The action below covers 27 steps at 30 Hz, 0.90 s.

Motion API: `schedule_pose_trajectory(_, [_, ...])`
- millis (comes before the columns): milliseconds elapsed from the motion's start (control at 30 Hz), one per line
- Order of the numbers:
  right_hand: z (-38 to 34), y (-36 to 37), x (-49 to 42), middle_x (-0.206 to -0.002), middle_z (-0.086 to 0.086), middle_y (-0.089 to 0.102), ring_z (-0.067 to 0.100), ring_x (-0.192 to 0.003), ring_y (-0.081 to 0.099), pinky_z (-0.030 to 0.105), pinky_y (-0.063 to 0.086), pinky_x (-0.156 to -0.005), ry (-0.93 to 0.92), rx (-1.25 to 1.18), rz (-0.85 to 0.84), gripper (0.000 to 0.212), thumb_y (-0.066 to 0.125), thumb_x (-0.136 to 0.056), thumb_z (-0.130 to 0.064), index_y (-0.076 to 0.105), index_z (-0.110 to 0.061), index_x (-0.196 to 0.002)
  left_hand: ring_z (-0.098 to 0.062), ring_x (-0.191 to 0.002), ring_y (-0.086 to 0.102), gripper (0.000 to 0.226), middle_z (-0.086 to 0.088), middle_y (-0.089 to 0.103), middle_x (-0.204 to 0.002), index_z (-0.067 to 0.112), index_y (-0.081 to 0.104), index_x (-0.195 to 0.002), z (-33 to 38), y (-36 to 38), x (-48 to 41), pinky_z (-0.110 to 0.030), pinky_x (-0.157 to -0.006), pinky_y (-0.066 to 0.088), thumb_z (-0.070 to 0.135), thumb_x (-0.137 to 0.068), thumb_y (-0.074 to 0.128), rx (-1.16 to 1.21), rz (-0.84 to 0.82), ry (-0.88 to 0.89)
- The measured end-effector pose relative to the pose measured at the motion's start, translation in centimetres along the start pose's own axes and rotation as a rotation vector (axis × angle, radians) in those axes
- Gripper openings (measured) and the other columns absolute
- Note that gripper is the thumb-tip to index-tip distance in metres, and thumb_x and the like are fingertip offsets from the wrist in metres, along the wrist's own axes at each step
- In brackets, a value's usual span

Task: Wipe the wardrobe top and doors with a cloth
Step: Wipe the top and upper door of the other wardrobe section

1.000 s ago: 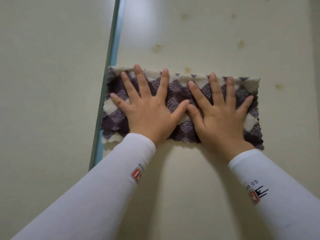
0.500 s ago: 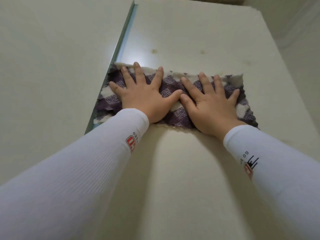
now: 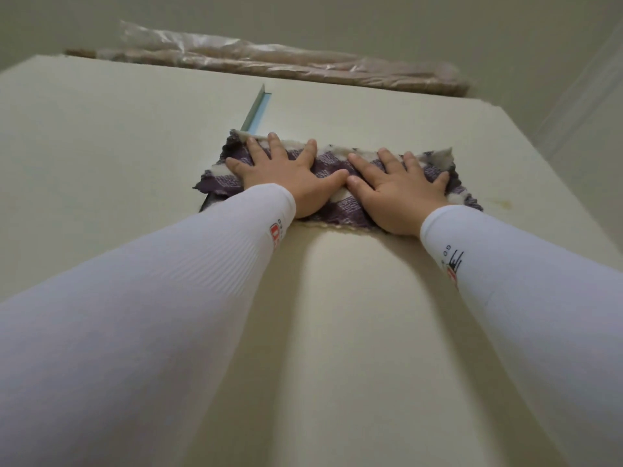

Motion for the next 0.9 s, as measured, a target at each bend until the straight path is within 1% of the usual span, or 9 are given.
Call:
schedule_pose_trajectory(67, [0.0,0.0,-1.1,-0.157,-0.009,-0.002,0.025,-0.143,-0.009,0.067,-0.009,-0.103,0.024,-0.003,0.009,0.051,0.013,-0.09,-0.065,0.003,-0.056,-0.139,-0.036,-0.141,-0.009,0.066,-0.009,-0.005,-0.156,0.042,0.002,-0.143,-0.1,0.0,-1.2,-0.065,-0.104,-0.003,0.063,-0.084,0.022,0.052,0.018,0.013])
schedule_pose_trajectory(133, [0.0,0.0,-1.8,-0.157,-0.008,-0.002,0.025,-0.143,-0.008,0.067,-0.008,-0.103,0.033,0.003,0.016,0.052,0.014,-0.089,-0.066,0.003,-0.056,-0.139,-0.033,-0.142,-0.004,0.066,-0.007,0.003,-0.156,0.032,0.009,-0.145,-0.3,-0.2,-1.9,-0.063,-0.107,0.001,0.052,-0.084,0.027,0.09,0.058,0.011])
schedule_pose_trajectory(200, [0.2,0.0,-2.4,-0.157,-0.009,-0.001,0.025,-0.143,-0.007,0.067,-0.008,-0.103,0.032,0.009,0.024,0.053,0.014,-0.088,-0.067,0.003,-0.056,-0.139,-0.03,-0.142,0.007,0.065,-0.007,0.019,-0.153,0.019,0.027,-0.137,-0.5,-0.5,-2.4,-0.059,-0.108,0.01,0.055,-0.083,0.033,0.102,0.124,0.016])
schedule_pose_trajectory(267, [0.2,0.0,-2.8,-0.157,-0.009,-0.001,0.025,-0.143,-0.007,0.067,-0.007,-0.103,0.026,0.01,0.024,0.054,0.014,-0.088,-0.068,0.003,-0.057,-0.139,-0.028,-0.141,0.013,0.07,-0.007,0.027,-0.15,0.017,0.035,-0.133,-1.1,-0.7,-2.6,-0.056,-0.108,0.017,0.065,-0.081,0.034,0.084,0.132,0.068])
schedule_pose_trajectory(367, [0.3,-0.2,-3.1,-0.157,-0.01,-0.002,0.024,-0.143,-0.007,0.067,-0.008,-0.103,0.006,0.003,0.02,0.055,0.015,-0.087,-0.069,0.004,-0.057,-0.139,-0.026,-0.142,0.005,0.081,-0.003,0.012,-0.155,0.03,0.023,-0.143,-1.8,-0.6,-2.8,-0.053,-0.111,0.012,0.078,-0.077,0.025,0.043,0.062,0.102])
schedule_pose_trajectory(500, [2.1,-0.5,-3.0,-0.157,-0.011,-0.002,0.024,-0.143,-0.007,0.067,-0.008,-0.103,-0.004,0.006,0.031,0.056,0.015,-0.086,-0.07,0.003,-0.056,-0.139,-0.038,-0.14,-0.008,0.084,-0.01,-0.003,-0.156,0.05,0.012,-0.14,-0.6,-0.3,-2.4,-0.057,-0.109,-0.005,0.089,-0.066,0.014,-0.017,0.051,-0.054])
schedule_pose_trajectory(667, [8.1,-1.2,-2.6,-0.157,-0.013,-0.001,0.022,-0.143,-0.006,0.068,-0.007,-0.103,0.013,0.017,0.026,0.058,0.015,-0.084,-0.073,0.003,-0.056,-0.139,-0.04,-0.14,-0.009,0.085,-0.013,-0.004,-0.155,0.053,0.009,-0.139,5.2,0.6,-2.1,-0.06,-0.108,-0.004,0.09,-0.063,0.013,-0.013,0.025,-0.071])
schedule_pose_trajectory(800, [14.4,-2.1,-2.0,-0.156,-0.013,-0.002,0.021,-0.143,-0.007,0.068,-0.007,-0.103,0.053,0.025,0.029,0.059,0.014,-0.084,-0.073,0.003,-0.056,-0.139,-0.04,-0.139,-0.008,0.083,-0.013,-0.003,-0.155,0.052,0.011,-0.139,11.7,1.3,-2.6,-0.061,-0.107,-0.004,0.089,-0.065,0.015,0.0,0.008,-0.035])
schedule_pose_trajectory(900, [19.7,-2.6,-1.6,-0.156,-0.013,-0.002,0.022,-0.143,-0.006,0.068,-0.001,-0.105,0.101,0.004,0.03,0.06,0.013,-0.083,-0.074,0.003,-0.056,-0.139,-0.041,-0.139,-0.008,0.083,-0.013,-0.003,-0.156,0.051,0.012,-0.139,17.0,1.8,-3.1,-0.061,-0.106,-0.004,0.089,-0.066,0.017,-0.002,-0.012,0.017])
Point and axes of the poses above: each hand's wrist, its own x-axis away from the middle knuckle, its own y-axis out of the palm, z = x × y, the point moved 4 cm from there along -x, towards the middle knuckle
